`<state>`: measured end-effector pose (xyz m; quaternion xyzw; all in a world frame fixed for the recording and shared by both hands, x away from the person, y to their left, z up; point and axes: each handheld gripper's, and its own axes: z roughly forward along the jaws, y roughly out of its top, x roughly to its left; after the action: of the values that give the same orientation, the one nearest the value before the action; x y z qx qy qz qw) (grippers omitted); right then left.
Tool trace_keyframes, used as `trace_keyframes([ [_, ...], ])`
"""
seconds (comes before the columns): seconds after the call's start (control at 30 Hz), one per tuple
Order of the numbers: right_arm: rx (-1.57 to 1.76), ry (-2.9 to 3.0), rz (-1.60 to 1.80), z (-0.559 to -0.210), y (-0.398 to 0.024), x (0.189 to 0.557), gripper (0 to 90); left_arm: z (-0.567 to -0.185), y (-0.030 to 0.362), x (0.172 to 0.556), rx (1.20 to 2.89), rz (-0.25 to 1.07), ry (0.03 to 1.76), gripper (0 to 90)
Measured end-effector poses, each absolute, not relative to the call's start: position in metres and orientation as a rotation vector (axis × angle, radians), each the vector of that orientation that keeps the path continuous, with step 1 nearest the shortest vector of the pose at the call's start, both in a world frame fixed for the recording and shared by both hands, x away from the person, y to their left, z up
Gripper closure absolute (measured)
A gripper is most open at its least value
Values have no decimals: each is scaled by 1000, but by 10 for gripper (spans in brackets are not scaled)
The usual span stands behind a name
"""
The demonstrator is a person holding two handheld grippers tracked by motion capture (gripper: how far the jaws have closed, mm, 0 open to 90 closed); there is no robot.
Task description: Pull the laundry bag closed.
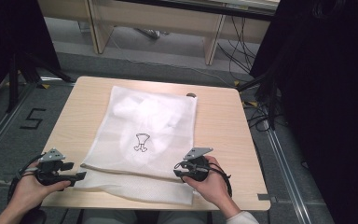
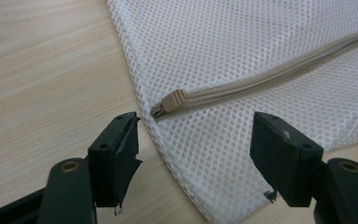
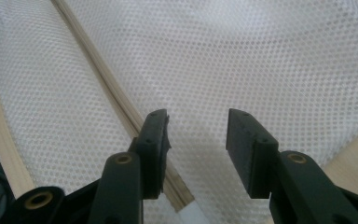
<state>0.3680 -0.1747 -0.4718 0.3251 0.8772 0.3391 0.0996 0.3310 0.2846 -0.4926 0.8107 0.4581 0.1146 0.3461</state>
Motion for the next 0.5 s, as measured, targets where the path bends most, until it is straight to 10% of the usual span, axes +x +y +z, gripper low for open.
trace_keyframes([
  [0.5,784,2634,1041,-465,-133,372,668,-493,285,331,2103,285,1196,326],
])
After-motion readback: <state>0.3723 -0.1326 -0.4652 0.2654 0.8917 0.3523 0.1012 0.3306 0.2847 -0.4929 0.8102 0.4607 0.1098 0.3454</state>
